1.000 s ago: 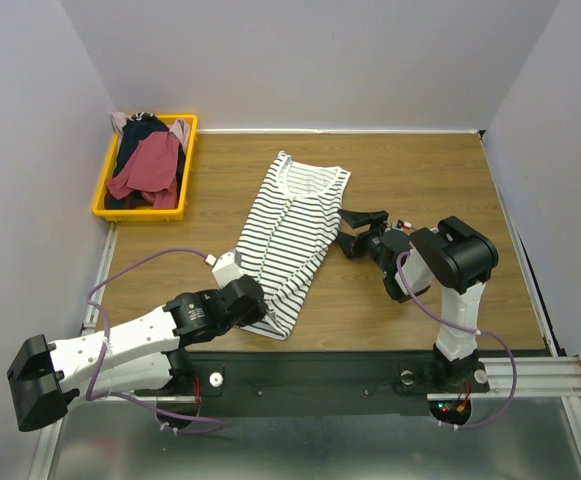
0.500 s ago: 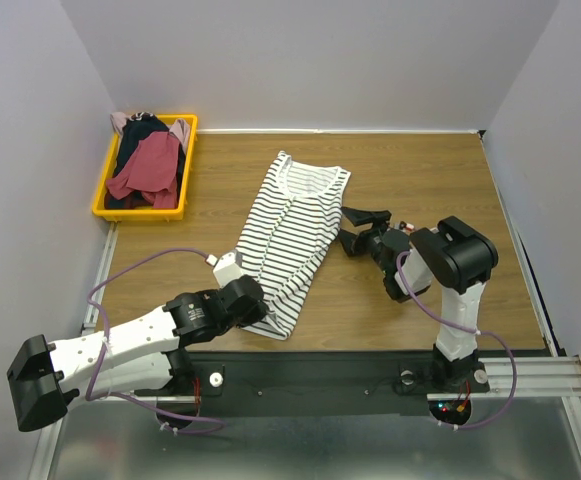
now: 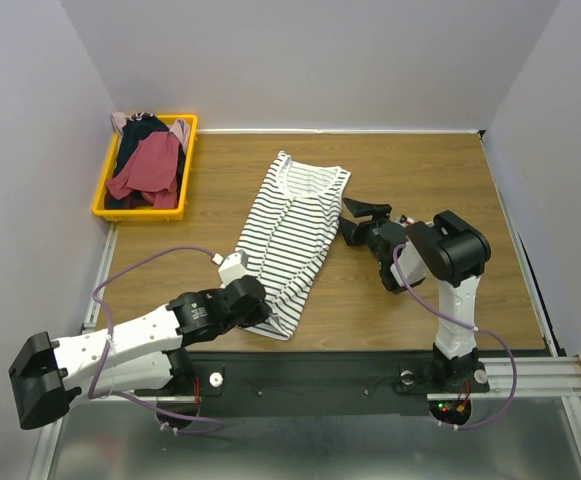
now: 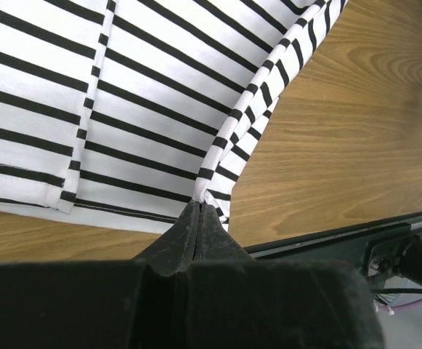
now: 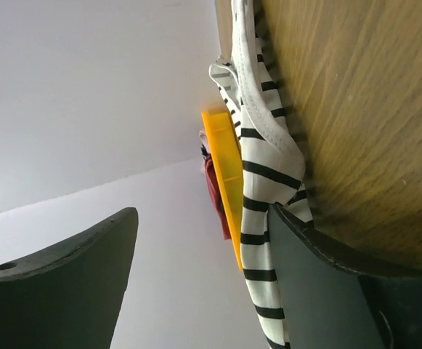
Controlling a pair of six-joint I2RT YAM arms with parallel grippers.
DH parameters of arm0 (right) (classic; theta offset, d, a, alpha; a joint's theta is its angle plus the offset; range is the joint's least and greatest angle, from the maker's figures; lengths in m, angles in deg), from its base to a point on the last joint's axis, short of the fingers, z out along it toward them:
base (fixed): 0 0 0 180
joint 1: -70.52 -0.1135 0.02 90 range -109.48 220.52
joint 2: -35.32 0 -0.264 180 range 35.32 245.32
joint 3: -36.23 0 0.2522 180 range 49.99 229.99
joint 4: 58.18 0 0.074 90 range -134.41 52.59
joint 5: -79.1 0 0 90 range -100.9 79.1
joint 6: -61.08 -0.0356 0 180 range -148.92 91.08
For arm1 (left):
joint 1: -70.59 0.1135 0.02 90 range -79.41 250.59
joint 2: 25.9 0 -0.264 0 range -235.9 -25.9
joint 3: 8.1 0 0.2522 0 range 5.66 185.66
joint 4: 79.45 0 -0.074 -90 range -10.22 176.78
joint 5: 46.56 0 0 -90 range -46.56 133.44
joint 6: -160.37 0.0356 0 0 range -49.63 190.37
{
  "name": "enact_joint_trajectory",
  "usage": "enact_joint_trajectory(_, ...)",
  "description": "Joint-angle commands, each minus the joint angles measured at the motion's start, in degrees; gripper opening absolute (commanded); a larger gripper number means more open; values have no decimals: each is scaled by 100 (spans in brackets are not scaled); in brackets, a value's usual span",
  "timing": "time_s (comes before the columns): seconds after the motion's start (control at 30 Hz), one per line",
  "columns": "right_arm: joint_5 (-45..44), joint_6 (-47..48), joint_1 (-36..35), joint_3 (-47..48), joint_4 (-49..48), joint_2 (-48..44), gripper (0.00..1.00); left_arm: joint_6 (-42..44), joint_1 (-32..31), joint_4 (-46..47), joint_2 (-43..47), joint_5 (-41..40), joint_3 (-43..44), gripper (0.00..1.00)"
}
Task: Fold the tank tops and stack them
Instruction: Fold the tank top
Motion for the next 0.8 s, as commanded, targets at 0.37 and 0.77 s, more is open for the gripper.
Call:
enact_joint_trajectory(0.37,-4,904,33,311,698,-164,15,212,-51,207,-54,51,4,0)
enact_joint_trajectory(0.77,-591,3540,69,1900,5724,-1270,31,494,-191,655,-326,350,100,0)
